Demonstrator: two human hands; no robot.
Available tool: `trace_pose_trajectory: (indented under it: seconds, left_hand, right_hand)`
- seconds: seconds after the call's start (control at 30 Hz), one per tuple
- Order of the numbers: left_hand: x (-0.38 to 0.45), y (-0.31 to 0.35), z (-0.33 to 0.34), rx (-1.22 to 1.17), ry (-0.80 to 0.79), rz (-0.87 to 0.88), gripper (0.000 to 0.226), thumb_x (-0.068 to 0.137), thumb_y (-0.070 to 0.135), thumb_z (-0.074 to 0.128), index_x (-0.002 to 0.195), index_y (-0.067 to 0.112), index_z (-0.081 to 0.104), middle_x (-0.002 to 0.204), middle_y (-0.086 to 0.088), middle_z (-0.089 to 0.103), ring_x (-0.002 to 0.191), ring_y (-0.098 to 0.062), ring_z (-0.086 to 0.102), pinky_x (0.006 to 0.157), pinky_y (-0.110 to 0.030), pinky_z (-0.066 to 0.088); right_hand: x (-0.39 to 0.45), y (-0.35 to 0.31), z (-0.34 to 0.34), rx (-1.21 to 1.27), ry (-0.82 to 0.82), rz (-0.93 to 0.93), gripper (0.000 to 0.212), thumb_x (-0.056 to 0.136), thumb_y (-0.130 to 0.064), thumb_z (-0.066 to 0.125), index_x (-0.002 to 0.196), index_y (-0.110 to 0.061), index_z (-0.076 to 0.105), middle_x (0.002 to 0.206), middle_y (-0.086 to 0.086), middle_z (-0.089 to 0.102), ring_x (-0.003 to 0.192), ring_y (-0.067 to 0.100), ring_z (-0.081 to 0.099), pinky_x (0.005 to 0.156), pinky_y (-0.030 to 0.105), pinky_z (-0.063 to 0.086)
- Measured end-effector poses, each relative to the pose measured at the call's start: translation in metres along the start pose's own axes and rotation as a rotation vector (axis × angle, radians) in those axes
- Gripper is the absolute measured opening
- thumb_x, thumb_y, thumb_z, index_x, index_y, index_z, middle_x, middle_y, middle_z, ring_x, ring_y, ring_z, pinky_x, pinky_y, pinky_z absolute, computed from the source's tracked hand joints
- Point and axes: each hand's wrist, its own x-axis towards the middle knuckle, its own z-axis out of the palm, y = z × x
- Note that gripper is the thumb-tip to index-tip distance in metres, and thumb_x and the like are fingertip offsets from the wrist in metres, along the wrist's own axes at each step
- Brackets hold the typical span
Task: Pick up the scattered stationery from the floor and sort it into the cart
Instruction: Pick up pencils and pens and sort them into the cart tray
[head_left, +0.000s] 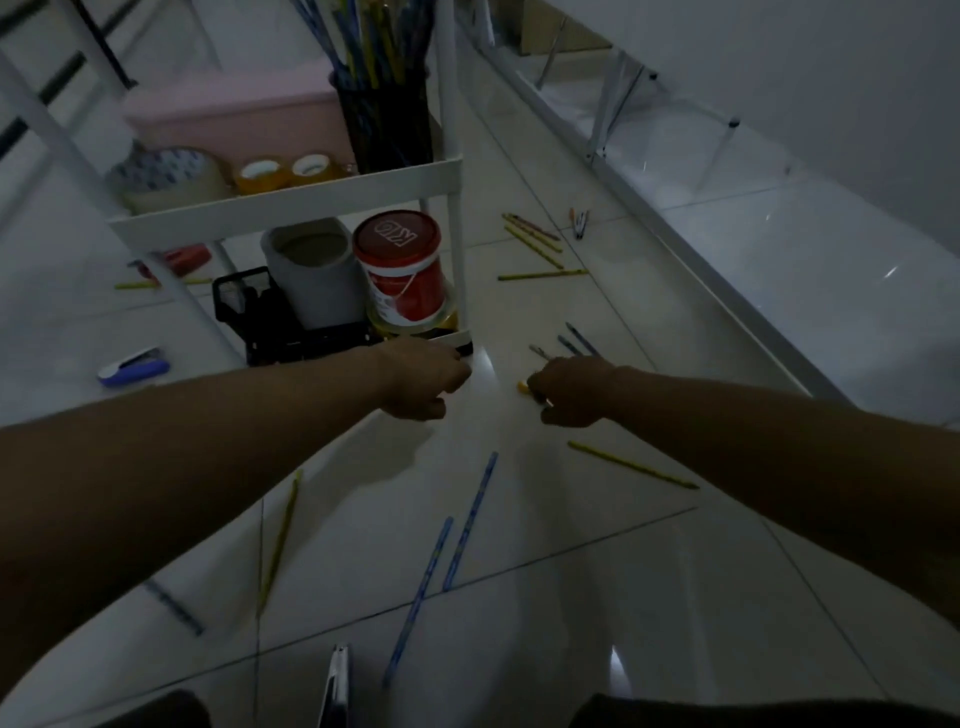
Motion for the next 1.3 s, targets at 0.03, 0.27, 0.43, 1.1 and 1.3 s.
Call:
trace_pose_trajectory:
  seconds: [0.03, 0.27, 0.43, 1.1, 1.3]
  left_hand:
    - [0.002, 0.006, -0.001, -0.009, -0.003, -0.011, 0.032, 0.092, 0.033, 0.056, 0.117, 0.016, 0.050, 0.120, -0.006, 0.054, 0.101, -0.022, 0.055, 0.080, -0.033, 0.044]
    - [0.023, 0.059, 0.018, -0.009, -0.184, 0.063, 0.035, 0.094, 0.032, 0.056, 0.123, 0.014, 0.049, 0.123, -0.008, 0.052, 0.105, -0.022, 0.053, 0.077, -0.030, 0.039]
    - [0.036, 0.078, 0.023, -0.031, -0.198, 0.053, 0.038, 0.093, 0.034, 0.057, 0.124, 0.013, 0.048, 0.123, -0.010, 0.052, 0.107, -0.023, 0.053, 0.080, -0.033, 0.042]
    - [0.058, 0.075, 0.066, -0.124, -0.268, 0.022, 0.079, 0.090, 0.038, 0.062, 0.151, 0.021, 0.013, 0.143, -0.015, 0.032, 0.111, -0.031, 0.054, 0.083, -0.036, 0.044]
    - [0.073, 0.082, 0.065, -0.150, -0.270, -0.008, 0.084, 0.086, 0.048, 0.064, 0.151, 0.030, 0.014, 0.151, -0.017, 0.016, 0.111, -0.031, 0.055, 0.092, -0.038, 0.049]
  right_hand:
    - [-0.002, 0.000, 0.004, 0.010, -0.005, -0.002, 0.046, 0.096, -0.040, 0.050, 0.132, -0.011, 0.047, 0.133, 0.017, 0.048, 0.118, 0.031, 0.052, 0.088, 0.036, 0.045]
    - [-0.015, 0.005, 0.039, -0.019, -0.064, -0.013, 0.041, 0.095, -0.039, 0.052, 0.126, -0.013, 0.050, 0.125, 0.015, 0.051, 0.103, 0.027, 0.057, 0.077, 0.035, 0.047]
    - [-0.017, -0.002, 0.054, -0.006, -0.151, -0.021, 0.041, 0.095, -0.035, 0.054, 0.129, -0.013, 0.047, 0.123, 0.014, 0.052, 0.102, 0.023, 0.058, 0.078, 0.032, 0.050]
    - [0.011, 0.002, 0.084, 0.231, 0.013, 0.279, 0.112, 0.082, -0.028, 0.072, 0.149, -0.037, -0.017, 0.150, 0.019, 0.016, 0.121, 0.038, 0.044, 0.090, 0.045, 0.047]
    - [0.002, 0.008, 0.104, 0.296, -0.021, 0.318, 0.105, 0.087, -0.024, 0.067, 0.148, -0.037, -0.017, 0.146, 0.020, 0.018, 0.120, 0.037, 0.042, 0.088, 0.043, 0.047]
